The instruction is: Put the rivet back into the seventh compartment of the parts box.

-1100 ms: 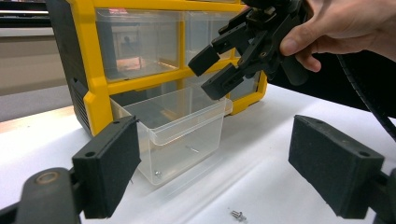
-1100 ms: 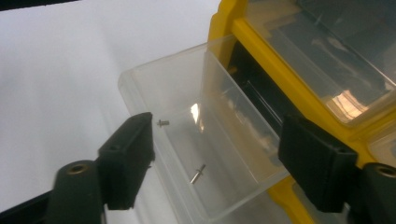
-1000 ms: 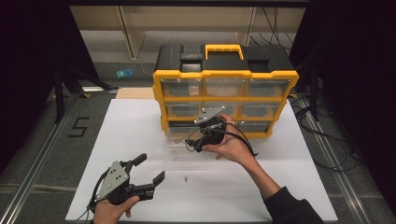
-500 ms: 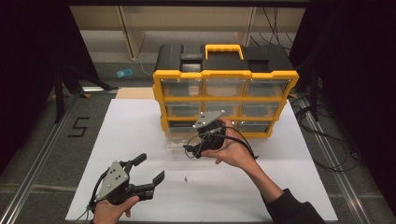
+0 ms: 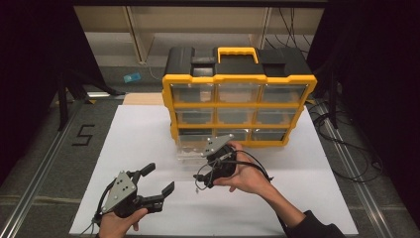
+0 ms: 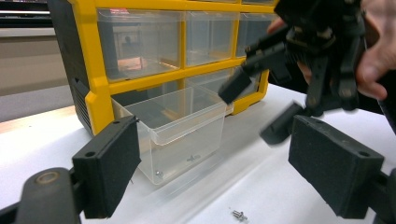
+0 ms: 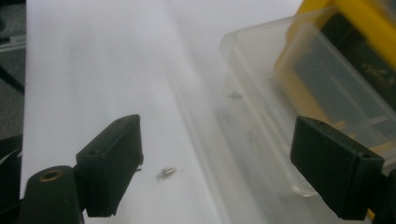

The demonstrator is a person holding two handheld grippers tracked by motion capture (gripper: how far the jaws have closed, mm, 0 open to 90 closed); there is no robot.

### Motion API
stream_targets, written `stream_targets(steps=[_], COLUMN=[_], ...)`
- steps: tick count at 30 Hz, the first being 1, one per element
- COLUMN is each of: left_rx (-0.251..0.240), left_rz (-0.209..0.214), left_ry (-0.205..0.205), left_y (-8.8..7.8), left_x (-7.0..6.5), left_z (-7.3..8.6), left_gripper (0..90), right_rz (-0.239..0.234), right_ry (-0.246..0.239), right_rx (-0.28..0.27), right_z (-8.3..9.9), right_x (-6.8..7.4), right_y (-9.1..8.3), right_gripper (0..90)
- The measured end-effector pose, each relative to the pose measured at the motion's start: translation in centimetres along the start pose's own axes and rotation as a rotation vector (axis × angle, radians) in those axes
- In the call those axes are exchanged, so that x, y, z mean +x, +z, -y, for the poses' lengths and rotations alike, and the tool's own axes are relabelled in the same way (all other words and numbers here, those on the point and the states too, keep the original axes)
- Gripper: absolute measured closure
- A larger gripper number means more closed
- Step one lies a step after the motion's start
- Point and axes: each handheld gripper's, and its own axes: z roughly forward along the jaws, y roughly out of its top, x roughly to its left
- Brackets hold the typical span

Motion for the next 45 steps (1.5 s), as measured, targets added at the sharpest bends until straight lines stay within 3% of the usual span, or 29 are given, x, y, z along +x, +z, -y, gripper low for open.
stream_targets(steps=[11, 19, 23, 25, 26, 28, 30, 45], left_rx=[0.001, -0.014, 0.002, -0.013, 0.004, -0.012, 0.001, 0.002], left_rz=[0.0, 0.012, 0.002, 0.01, -0.001, 0.011, 0.001, 0.0], left_ry=[-0.001, 0.017, 0.008, 0.016, 0.004, 0.019, 0.009, 0.008], left_y=[0.0, 0.2, 0.1, 0.2, 0.0, 0.2, 0.1, 0.0], left_x=[0.0, 0.1, 0.0, 0.1, 0.0, 0.1, 0.0, 0.0], left_z=[0.0, 0.0, 0.0, 0.0, 0.0, 0.0, 0.0, 0.0], left_gripper=[16.3, 16.3, 16.3, 16.3, 16.3, 16.3, 16.3, 16.3], right_rz=[-0.067, -0.085, -0.091, -0.09, -0.087, -0.087, -0.088, -0.113], right_ry=[-0.039, -0.035, -0.054, -0.045, -0.043, -0.039, -0.034, 0.005], right_rx=[0.101, 0.176, 0.201, 0.218, 0.221, 0.232, 0.237, 0.28], right_z=[1.4, 2.1, 2.2, 2.2, 2.2, 2.3, 2.3, 2.6], right_x=[1.8, 2.1, 2.2, 2.3, 2.4, 2.3, 2.3, 1.7], right_y=[2.9, 4.7, 5.5, 5.8, 5.9, 6.2, 6.5, 7.2], right_gripper=[18.3, 21.0, 21.5, 22.5, 23.1, 24.2, 25.3, 48.7])
